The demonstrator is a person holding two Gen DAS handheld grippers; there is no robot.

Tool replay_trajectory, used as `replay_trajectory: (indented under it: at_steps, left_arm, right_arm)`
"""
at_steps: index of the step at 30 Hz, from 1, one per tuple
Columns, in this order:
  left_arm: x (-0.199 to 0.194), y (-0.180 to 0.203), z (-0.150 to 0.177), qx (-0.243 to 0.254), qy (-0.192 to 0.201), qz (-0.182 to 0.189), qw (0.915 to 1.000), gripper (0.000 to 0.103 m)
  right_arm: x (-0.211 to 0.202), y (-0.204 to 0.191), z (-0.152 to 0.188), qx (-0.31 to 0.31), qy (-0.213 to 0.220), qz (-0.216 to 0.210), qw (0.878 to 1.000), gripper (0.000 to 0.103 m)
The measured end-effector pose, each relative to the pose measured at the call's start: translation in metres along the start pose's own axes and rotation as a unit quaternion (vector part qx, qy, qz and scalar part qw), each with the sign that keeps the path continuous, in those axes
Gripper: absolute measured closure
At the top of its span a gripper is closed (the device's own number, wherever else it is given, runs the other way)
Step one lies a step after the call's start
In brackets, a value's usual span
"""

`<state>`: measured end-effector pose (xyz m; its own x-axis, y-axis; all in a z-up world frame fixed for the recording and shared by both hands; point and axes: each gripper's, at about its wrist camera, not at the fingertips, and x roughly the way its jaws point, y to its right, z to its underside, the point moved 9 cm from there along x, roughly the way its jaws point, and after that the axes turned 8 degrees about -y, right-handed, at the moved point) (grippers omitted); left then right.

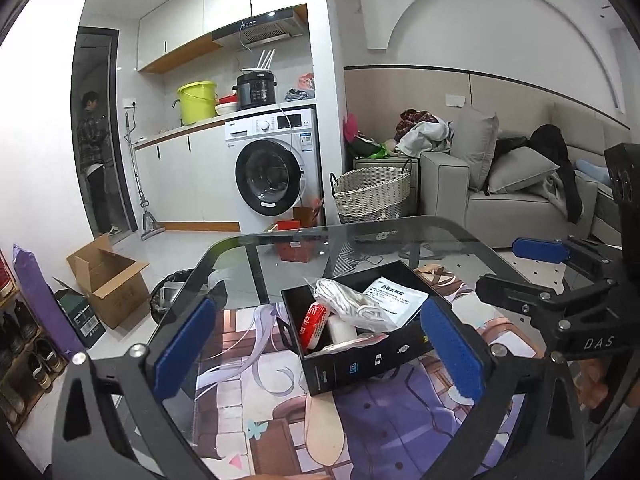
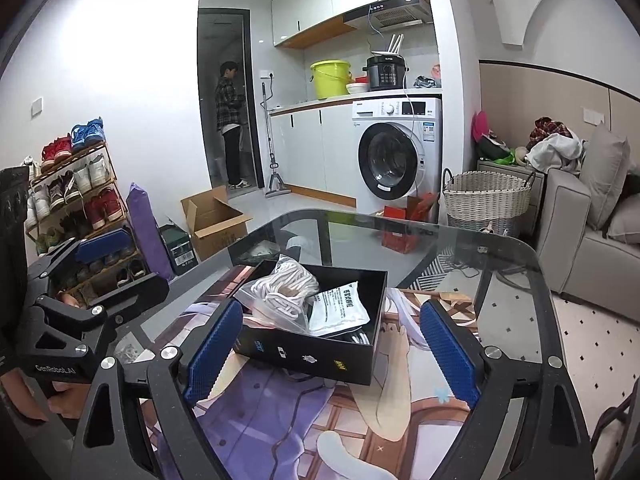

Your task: Organize soft objects

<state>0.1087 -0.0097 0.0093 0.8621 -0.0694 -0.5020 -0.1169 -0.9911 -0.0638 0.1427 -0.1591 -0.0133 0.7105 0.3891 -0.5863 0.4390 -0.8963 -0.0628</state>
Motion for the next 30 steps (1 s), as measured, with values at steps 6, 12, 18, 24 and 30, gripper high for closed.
replay_trajectory:
  at_steps: [6, 12, 18, 24, 30]
  left_arm:
    - [0.0001, 0.0005, 0.0001, 0.000, 0.000, -0.002, 1.0000, 0.000]
    - [-0.0005, 0.0011, -0.0003, -0.001, 0.000, 0.001, 1.0000, 0.000]
    - [-0.0017, 0.0005, -0.0002, -0.002, 0.002, -0.001, 1.0000, 0.000]
    - [-0.0030, 0.0009, -0.0006, -0.001, 0.003, 0.000, 1.0000, 0.000]
    - [-0.0038, 0.0021, -0.0011, -0.001, 0.002, 0.000, 1.0000, 0.000]
  right_arm:
    - [0.0018, 0.0009, 0.0025, 0.004, -0.004, -0.001, 1.000, 0.011]
    - [0.0020, -0.0003, 0.0030, 0.004, -0.005, -0.002, 1.000, 0.011]
    - [0.0029, 0.0004, 0.0046, 0.004, -0.006, -0.002, 1.000, 0.011]
    - [0.0060, -0.0025, 0.0082, 0.002, -0.011, -0.004, 1.000, 0.011]
    - [0.0067, -0.0045, 0.0092, 0.000, -0.012, -0.004, 1.000, 0.011]
